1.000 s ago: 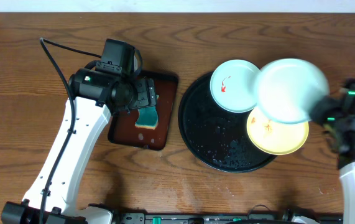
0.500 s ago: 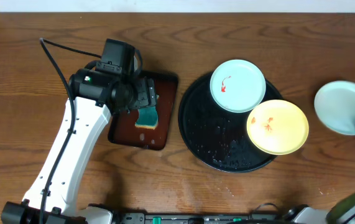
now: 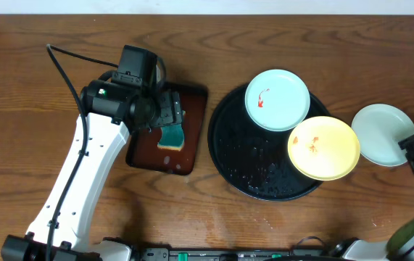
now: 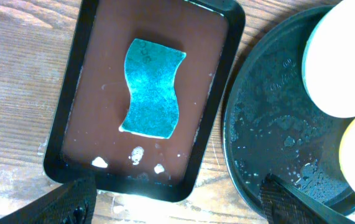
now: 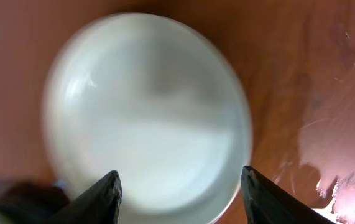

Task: Clean dirty plates on tray and stack at the side
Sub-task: 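Carry green plate right and set it on table beside tray, then grasp yellow plate rim with right gripper and drag it to tray center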

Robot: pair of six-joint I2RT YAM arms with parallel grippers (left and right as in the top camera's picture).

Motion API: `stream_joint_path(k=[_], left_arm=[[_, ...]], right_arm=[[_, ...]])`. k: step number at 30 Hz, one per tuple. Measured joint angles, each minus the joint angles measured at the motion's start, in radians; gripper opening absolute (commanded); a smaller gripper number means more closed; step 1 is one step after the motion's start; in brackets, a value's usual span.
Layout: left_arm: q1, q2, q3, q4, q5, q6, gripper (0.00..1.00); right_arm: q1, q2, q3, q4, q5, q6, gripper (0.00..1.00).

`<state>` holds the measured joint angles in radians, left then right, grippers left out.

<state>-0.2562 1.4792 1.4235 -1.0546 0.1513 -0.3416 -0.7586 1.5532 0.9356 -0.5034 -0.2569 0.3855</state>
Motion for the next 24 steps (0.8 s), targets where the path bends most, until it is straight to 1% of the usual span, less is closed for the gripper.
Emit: stream_joint_path(k=[3, 6, 9, 13, 17, 21, 24], left_arm=[[0.0, 0.0, 0.0, 0.0, 0.0, 0.0, 0.84], [0.0, 0.0, 0.0, 0.0, 0.0, 0.0, 0.85], [0.0, 0.0, 0.0, 0.0, 0.0, 0.0, 0.85], [0.0, 0.0, 0.0, 0.0, 0.0, 0.0, 0.85], [0.0, 0.0, 0.0, 0.0, 0.0, 0.0, 0.84], [0.0, 0.0, 0.0, 0.0, 0.0, 0.0, 0.85], [0.0, 0.0, 0.0, 0.0, 0.0, 0.0, 0.84]], right_arm=[[0.035, -0.156, 0.001, -0.084, -0.047, -0.038, 0.57], [0.12, -0.312, 0.006, -0.21, -0.058, -0.08, 0.54], [0.213, -0.38, 0.007, -0.292, -0.006, -0.102, 0.52], [0.337, -0.373, -0.002, -0.318, 0.147, -0.117, 0.52], [0.398, -0.327, -0.043, -0.261, 0.261, -0.124, 0.5], [0.403, -0.243, -0.069, -0.206, 0.272, -0.143, 0.45], [0.403, -0.183, -0.074, -0.199, 0.223, -0.183, 0.42]])
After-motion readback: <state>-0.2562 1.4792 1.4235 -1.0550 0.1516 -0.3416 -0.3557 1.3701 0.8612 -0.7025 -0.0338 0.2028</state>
